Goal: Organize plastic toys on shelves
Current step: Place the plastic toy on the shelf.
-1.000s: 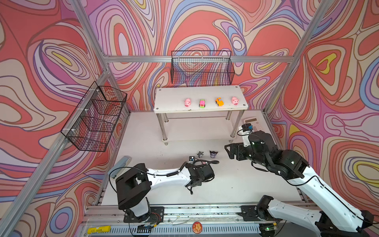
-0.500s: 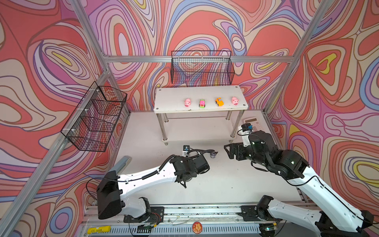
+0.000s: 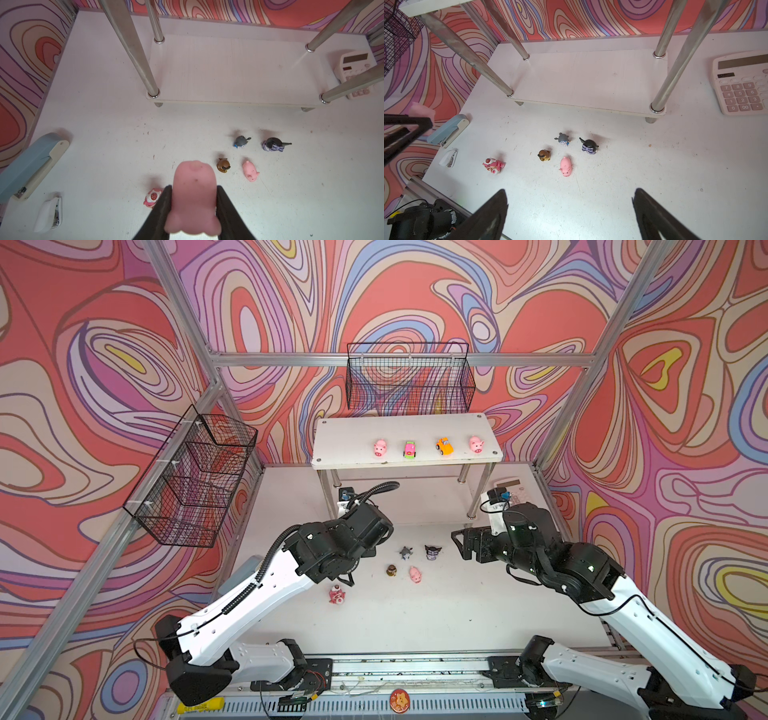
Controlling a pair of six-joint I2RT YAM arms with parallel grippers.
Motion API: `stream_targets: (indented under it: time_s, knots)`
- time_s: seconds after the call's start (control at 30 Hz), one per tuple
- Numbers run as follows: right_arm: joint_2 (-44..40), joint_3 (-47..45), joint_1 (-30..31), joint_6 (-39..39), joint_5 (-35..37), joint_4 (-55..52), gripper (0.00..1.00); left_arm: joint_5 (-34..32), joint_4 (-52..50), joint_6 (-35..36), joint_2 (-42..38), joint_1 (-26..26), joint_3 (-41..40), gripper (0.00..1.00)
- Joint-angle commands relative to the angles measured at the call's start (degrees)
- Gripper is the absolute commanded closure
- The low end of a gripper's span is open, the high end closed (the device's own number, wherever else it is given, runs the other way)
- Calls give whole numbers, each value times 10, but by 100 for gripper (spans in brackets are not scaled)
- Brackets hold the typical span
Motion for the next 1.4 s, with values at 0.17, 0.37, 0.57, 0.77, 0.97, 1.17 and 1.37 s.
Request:
stream_targets:
  time_s: [0.17,0.37,0.57,0.77,0.97,1.17,1.37]
  knots:
    - [24,41,1,-14,-10,36,2,1,-37,114,64,75,164,63]
    - [55,89,0,-30,-20,39,2,41,-38,171,148,140,298,64]
    - [89,133,0,-42,-66,61,2,72,-36,205,221,193,411,63]
    - [126,182,0,-76,-90,61,1,96,-40,222,277,219,481,61]
    - [147,214,0,-90,-84,60,2,127,-40,228,312,250,511,61]
    - [154,224,1,-98,-69,53,2,136,-43,235,333,265,525,62]
    - [152,226,0,-101,-53,46,2,122,-33,246,338,267,518,65]
